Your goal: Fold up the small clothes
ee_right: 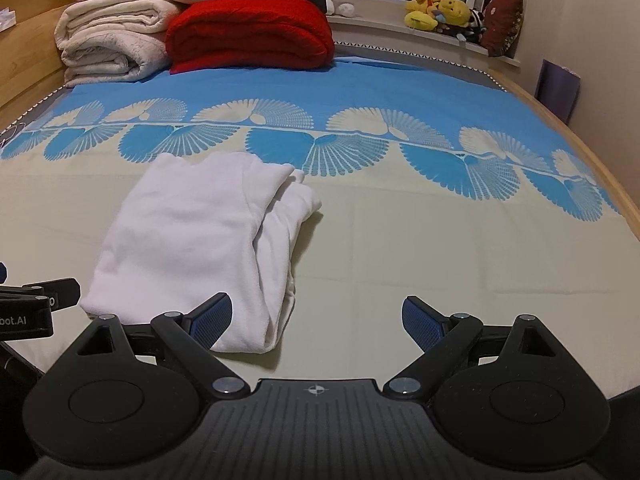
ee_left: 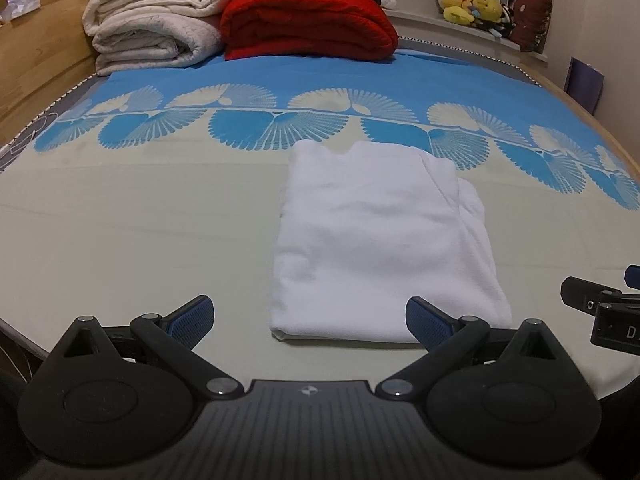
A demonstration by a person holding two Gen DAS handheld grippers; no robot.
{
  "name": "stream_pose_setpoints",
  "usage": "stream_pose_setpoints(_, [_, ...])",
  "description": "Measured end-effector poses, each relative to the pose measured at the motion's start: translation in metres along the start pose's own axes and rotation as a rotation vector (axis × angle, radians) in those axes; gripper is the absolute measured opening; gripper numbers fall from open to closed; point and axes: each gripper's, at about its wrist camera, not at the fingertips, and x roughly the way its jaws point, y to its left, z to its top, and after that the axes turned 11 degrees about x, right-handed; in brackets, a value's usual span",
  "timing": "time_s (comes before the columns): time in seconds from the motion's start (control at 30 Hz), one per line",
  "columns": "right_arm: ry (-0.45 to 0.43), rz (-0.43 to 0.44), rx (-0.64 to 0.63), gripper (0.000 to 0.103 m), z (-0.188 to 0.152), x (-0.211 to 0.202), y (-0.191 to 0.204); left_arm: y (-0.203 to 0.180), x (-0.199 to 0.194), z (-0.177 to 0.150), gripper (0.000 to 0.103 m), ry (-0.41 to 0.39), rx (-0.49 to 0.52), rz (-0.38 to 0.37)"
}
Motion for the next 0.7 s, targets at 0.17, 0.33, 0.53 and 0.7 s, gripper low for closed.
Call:
stream_pose_setpoints(0.17, [0.0, -0.003, -0.002, 0.093, -0.0002, 0.0005, 0.0013, 0.002, 0.0007, 0.0007, 0.102, 0.005, -0.007, -0.002])
stream_pose_setpoints(0.33, [0.002, -0.004, -0.006, 0.093, -0.0011, 0.0001, 0.0021, 0.0039, 0.0004, 0.0006, 0.102, 0.006, -0.011, -0.006])
stream_pose_setpoints(0.53, [-0.002, -0.005, -0.017, 0.093, -0.002, -0.0009, 0.0038, 0.0062, 0.0001, 0.0002, 0.102, 0.007, -0.02, -0.011])
stream_pose_setpoints(0.7, [-0.003, -0.006, -0.022, 0.093, -0.0022, -0.0011, 0.0048, 0.0066, -0.0004, 0.0001, 0.102, 0.007, -0.025, -0.015])
